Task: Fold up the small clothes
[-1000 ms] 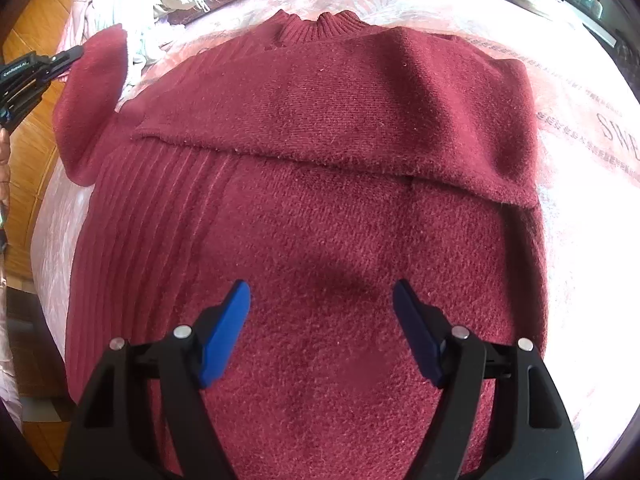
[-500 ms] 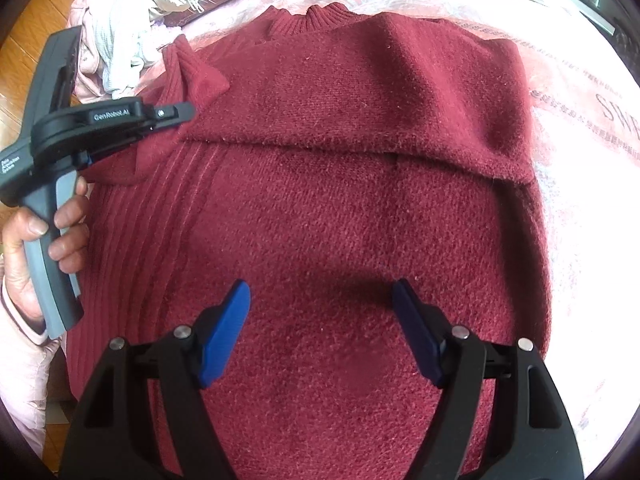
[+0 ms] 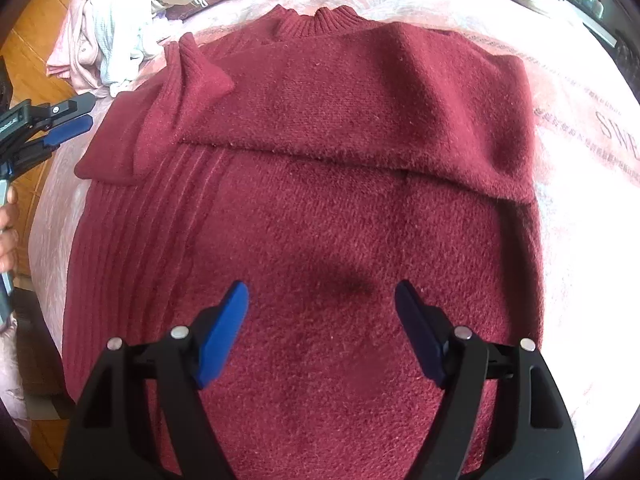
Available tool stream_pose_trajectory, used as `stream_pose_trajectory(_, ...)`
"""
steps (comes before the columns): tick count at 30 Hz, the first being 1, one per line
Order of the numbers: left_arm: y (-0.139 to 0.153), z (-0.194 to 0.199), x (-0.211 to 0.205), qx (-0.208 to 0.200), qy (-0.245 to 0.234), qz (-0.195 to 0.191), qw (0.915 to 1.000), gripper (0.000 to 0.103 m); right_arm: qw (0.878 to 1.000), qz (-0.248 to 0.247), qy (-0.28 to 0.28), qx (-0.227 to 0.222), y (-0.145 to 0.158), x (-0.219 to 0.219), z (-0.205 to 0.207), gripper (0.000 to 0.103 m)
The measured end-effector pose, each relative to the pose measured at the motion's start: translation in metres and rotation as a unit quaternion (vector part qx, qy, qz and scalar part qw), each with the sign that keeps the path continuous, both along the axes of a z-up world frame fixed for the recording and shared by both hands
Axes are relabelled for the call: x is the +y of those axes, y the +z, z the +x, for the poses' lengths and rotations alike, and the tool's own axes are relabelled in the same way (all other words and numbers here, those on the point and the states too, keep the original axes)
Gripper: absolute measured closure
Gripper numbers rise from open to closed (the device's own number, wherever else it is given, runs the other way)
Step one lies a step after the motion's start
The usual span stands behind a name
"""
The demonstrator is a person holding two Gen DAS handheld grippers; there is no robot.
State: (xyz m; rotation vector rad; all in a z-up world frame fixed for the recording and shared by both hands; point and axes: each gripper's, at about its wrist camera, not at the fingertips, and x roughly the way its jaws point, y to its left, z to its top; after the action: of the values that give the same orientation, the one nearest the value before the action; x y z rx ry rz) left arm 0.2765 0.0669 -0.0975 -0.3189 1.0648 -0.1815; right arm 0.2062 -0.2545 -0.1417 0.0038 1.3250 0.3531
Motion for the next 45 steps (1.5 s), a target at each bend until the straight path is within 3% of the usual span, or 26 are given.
stream_pose_trajectory(1,-0.002,0.007,0.012,0.012,0.017,0.021,0.9996,0.053,1.0,-0.001,0.003,-0.002,0.003,0.004,0.001,0.027)
stream_pose_trajectory(7,-0.046,0.051,0.057,0.071,0.044,0.058,0.9948,0.054,0.999,-0.01,0.028,-0.019,0.023,0.042,0.022,0.028)
stream_pose_trajectory(10,-0.08,0.062,0.061,0.112,0.029,0.043,0.9924,0.054,0.999,-0.009,0.036,-0.017,0.031,0.06,0.037,0.028)
stream_pose_trajectory(15,-0.086,0.063,0.059,0.111,0.008,0.063,0.9918,0.053,0.999,-0.026,0.033,0.018,0.02,0.08,0.054,0.028)
stream_pose_trajectory(20,-0.086,0.06,0.054,0.101,-0.009,0.088,0.991,0.053,0.996,-0.023,0.019,0.09,-0.024,0.086,0.054,0.028)
stream_pose_trajectory(23,-0.087,0.059,0.055,0.096,-0.011,0.084,0.9917,0.052,0.996,-0.021,0.023,0.08,-0.035,0.091,0.052,0.017)
stream_pose_trajectory(25,-0.087,0.057,0.056,0.094,-0.013,0.084,0.9919,0.052,0.996,-0.034,0.024,0.079,-0.035,0.098,0.053,0.016)
stream_pose_trajectory(27,-0.087,0.056,0.058,0.092,-0.012,0.082,0.9922,0.052,0.995,-0.055,0.024,0.083,-0.03,0.105,0.057,0.023)
stream_pose_trajectory(29,-0.087,0.056,0.057,0.091,-0.014,0.082,0.9924,0.052,0.996,-0.042,0.019,0.078,-0.014,0.112,0.068,0.04)
stream_pose_trajectory(31,-0.087,0.056,0.057,0.09,-0.015,0.081,0.9925,0.052,0.998,-0.01,0.011,0.069,0.007,0.119,0.083,0.039)
stream_pose_trajectory(36,-0.086,0.057,0.058,0.092,-0.012,0.077,0.9927,0.052,0.999,-0.013,0.031,0.025,0.043,0.17,0.123,0.039)
stream_pose_trajectory(42,-0.086,0.057,0.059,0.091,-0.011,0.074,0.9931,0.051,0.999,-0.022,0.033,0.029,0.034,0.214,0.167,0.04)
stream_pose_trajectory(43,-0.086,0.057,0.059,0.09,-0.011,0.073,0.9932,0.051,0.999,-0.028,0.03,0.031,0.027,0.215,0.174,0.046)
stream_pose_trajectory(45,-0.086,0.057,0.06,0.089,-0.011,0.072,0.9933,0.051,0.998,-0.037,0.029,0.042,0.016,0.219,0.182,0.073)
